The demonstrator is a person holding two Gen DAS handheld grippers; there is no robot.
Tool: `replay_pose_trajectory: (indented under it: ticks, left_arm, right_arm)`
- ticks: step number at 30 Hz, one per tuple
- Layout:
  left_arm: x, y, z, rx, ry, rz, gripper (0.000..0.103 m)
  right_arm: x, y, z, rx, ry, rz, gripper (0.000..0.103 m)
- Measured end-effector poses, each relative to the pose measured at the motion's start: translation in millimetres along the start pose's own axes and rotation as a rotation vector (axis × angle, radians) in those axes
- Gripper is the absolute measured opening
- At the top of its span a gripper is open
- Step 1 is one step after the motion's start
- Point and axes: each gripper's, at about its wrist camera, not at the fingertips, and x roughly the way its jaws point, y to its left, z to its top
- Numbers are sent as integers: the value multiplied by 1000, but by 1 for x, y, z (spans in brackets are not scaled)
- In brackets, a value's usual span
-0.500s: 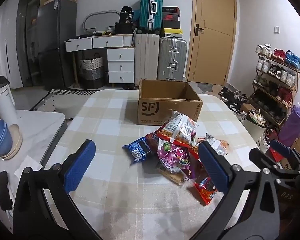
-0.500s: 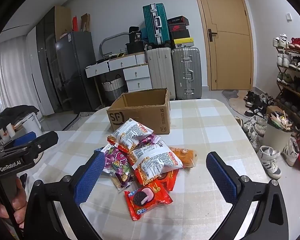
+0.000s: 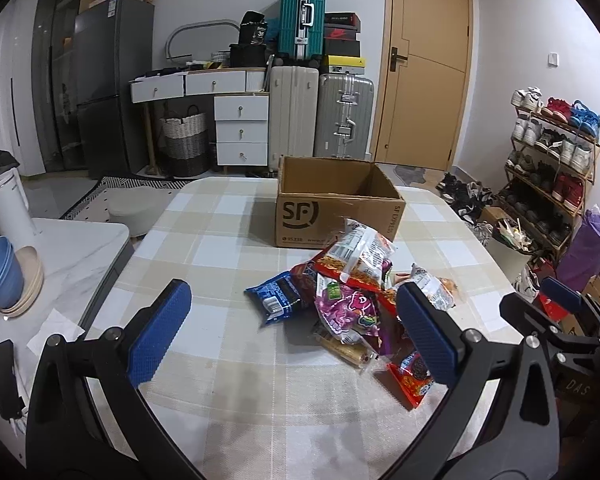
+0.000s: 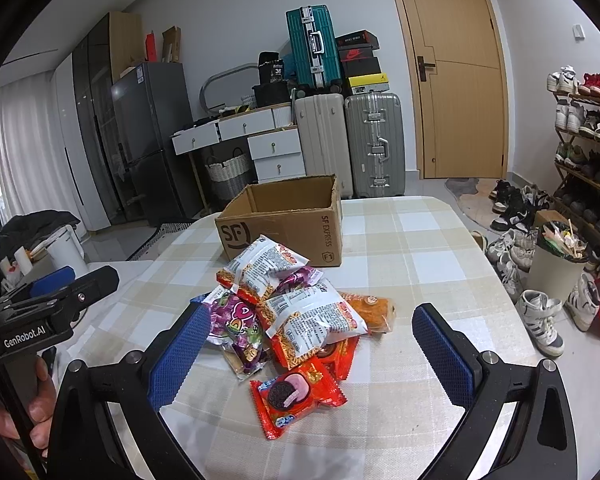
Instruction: Organize snacks
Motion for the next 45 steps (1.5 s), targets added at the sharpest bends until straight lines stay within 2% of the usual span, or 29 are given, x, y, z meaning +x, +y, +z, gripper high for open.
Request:
replay_pose_trajectory:
  ticks: [4,8,13,31,38,45]
  left_arm:
    - [0,0,-2,2,0,-6,102]
    - [-1,-2,-3,8,9,-56,102]
    - [-3,-4,-3,11,8,-52,102]
    - [7,0,-4,-5,36,-46,102]
    - [13,0,-4,-2,47,-43,102]
    - [19,-2,-4,5,58,-42,102]
  right_arm:
    - [0,1,0,5,4,5,103]
    - [1,0,1,-4,-5,-10,103]
    - [-4,0,1,4,-23,5,103]
    - [-3,-1,-1,5,-4,24,103]
    - [-2,-2,-3,9,-6,77,103]
    - [4,-6,-3,14,5,71,103]
